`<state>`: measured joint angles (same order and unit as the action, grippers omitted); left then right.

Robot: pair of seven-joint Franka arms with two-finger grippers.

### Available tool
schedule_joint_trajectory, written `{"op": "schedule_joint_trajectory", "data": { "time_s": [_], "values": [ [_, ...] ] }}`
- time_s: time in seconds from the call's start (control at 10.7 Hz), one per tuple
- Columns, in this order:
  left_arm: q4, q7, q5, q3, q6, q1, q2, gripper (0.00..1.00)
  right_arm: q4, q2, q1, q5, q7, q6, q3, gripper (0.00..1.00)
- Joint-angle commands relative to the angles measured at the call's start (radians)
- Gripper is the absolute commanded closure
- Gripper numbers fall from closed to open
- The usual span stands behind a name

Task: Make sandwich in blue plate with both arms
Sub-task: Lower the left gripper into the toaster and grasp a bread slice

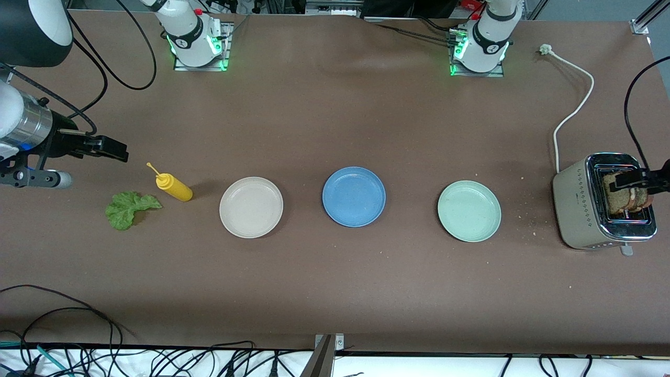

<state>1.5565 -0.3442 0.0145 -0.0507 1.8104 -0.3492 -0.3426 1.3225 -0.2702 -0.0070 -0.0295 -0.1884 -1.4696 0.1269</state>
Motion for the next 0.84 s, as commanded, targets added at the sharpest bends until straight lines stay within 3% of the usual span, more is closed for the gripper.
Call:
{"op": "schedule_joint_trajectory", "data": {
  "time_s": [0.0, 0.75],
  "values": [
    [-0.021, -0.067, -0.019, -0.009, 0.013, -0.027, -0.061, 0.0, 0.011, 0.009, -0.007, 0.014, 0.007, -0.008, 0.002, 0.0],
    [-0.01, -0.081, -0.053, -0.009, 0.024, -0.069, -0.104, 0.0, 0.011, 0.005, -0.007, 0.016, 0.009, -0.008, 0.002, 0.0]
  ]
}}
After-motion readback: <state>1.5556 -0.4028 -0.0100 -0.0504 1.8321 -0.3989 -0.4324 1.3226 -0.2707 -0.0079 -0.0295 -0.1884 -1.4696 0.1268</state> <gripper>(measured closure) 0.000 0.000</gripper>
